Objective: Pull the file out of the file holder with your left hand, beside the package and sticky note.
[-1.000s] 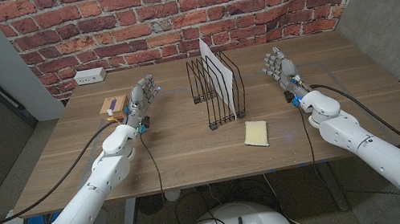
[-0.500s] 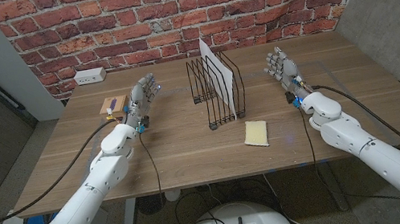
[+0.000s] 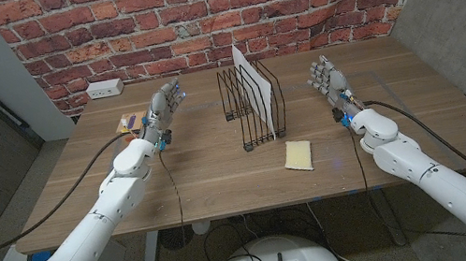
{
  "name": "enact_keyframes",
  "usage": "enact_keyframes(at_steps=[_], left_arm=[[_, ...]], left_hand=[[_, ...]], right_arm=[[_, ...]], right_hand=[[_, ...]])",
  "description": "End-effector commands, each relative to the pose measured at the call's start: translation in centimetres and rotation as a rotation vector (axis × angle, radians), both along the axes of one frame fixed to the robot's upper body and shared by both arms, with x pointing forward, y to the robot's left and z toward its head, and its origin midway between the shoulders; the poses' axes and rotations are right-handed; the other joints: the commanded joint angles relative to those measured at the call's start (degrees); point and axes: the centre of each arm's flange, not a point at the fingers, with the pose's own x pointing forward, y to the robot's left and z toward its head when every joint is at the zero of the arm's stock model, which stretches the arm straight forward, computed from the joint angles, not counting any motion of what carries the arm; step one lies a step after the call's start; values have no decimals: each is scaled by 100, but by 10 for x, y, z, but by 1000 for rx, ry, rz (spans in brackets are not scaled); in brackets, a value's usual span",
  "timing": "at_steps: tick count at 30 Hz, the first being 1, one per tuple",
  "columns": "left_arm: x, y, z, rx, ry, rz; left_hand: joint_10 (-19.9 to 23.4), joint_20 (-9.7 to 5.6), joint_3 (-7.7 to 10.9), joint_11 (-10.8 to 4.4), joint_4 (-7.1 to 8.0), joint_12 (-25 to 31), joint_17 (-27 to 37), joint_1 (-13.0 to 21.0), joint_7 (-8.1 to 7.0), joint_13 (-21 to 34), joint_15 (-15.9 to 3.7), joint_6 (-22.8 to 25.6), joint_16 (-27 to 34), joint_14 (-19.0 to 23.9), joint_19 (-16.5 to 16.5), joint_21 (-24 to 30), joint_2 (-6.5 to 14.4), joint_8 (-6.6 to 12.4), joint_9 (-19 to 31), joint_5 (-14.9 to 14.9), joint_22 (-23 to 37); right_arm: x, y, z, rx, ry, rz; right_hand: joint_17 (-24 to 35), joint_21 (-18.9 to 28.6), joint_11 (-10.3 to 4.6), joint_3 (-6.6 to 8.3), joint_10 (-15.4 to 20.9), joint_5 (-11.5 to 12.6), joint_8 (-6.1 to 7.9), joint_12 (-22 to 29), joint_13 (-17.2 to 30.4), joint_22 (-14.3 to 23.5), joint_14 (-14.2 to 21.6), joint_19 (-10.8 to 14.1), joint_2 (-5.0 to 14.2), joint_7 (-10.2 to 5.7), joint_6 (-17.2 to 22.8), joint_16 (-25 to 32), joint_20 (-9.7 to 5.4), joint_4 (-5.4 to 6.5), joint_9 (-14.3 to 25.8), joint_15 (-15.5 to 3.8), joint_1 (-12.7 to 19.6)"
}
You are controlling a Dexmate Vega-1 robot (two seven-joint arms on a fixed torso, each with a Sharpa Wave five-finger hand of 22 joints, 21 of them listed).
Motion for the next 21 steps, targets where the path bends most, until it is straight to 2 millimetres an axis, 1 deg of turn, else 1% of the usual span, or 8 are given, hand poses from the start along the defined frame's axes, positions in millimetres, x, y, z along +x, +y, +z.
enact_keyframes(at_steps=[1, 3, 5, 6, 10, 14, 18, 21], left_arm=[[-9, 6, 21, 76, -67, 16], [-11, 7, 25, 96, -79, 18], [-13, 7, 28, 112, -89, 19], [-13, 7, 29, 116, -96, 15], [-17, 7, 37, 153, -121, 5], [-21, 5, 44, 195, -138, 6], [-25, 2, 53, 234, -169, 0], [-29, 0, 62, 264, -200, 3]], left_hand=[[33, -625, 63, -179, -258, 46, 17, 242, -156, 15, -409, 44, 48, 82, 72, 6, -43, 46, 20, 58, 5], [59, -627, 88, -215, -346, 50, 18, 335, -255, 14, -474, 83, 54, 114, 76, 2, -62, 61, 20, 65, 4], [87, -633, 100, -256, -387, 56, 19, 391, -293, 13, -530, 107, 55, 133, 70, -3, -81, 69, 20, 67, 4], [122, -641, 112, -279, -413, 64, 19, 443, -326, 12, -601, 121, 57, 154, 76, -3, -95, 73, 20, 70, 4], [145, -654, 123, -301, -434, 65, 19, 502, -346, 11, -647, 139, 55, 167, 69, -8, -111, 79, 20, 72, 4], [162, -665, 134, -315, -459, 61, 19, 597, -435, 10, -682, 166, 52, 178, 57, -14, -152, 91, 21, 74, 3], [215, -663, 144, -361, -474, 68, 19, 726, -512, 9, -748, 253, 55, 213, 53, -16, -212, 124, 21, 73, 1], [271, -675, 153, -415, -479, 80, 18, 812, -526, 8, -774, 293, 63, 256, 63, -13, -245, 135, 22, 74, 0]], right_arm=[[0, 11, -9, 8, 14, 7], [0, 11, -10, 12, 14, 5], [1, 12, -10, 15, 13, 4], [1, 12, -10, 15, 13, 5], [2, 13, -11, 12, 14, 7], [3, 12, -10, 8, 8, 8], [1, 10, -8, -4, 5, 8], [1, 9, -7, -5, 4, 10]], right_hand=[[-3, 26, 8, 27, 60, 43, 41, 22, 12, 19, 51, 13, 103, 4, 65, 13, -22, -29, 19, -6, 42], [-4, 27, 11, 28, 60, 44, 42, 21, 11, 19, 51, 17, 109, 5, 68, 13, -28, -30, 19, -9, 43], [-5, 27, 16, 27, 61, 44, 42, 21, 11, 19, 55, 16, 113, 6, 68, 15, -28, -30, 19, -7, 44], [-6, 27, 16, 27, 57, 44, 42, 20, 11, 19, 53, 16, 116, 4, 70, 14, -31, -30, 19, -10, 44], [-8, 28, 13, 28, 59, 45, 41, 20, 11, 19, 54, 18, 126, 6, 67, 14, -32, -32, 19, -8, 48], [-11, 28, 14, 30, 59, 45, 41, 19, 11, 19, 53, 16, 133, 9, 67, 12, -31, -37, 19, -11, 53], [-14, 25, 11, 30, 61, 45, 41, 19, 11, 19, 45, 9, 138, 6, 68, 9, -35, -41, 19, -15, 57], [-18, 21, 10, 27, 55, 45, 40, 17, 10, 19, 33, -3, 139, 7, 67, 3, -49, -45, 18, -20, 59]])
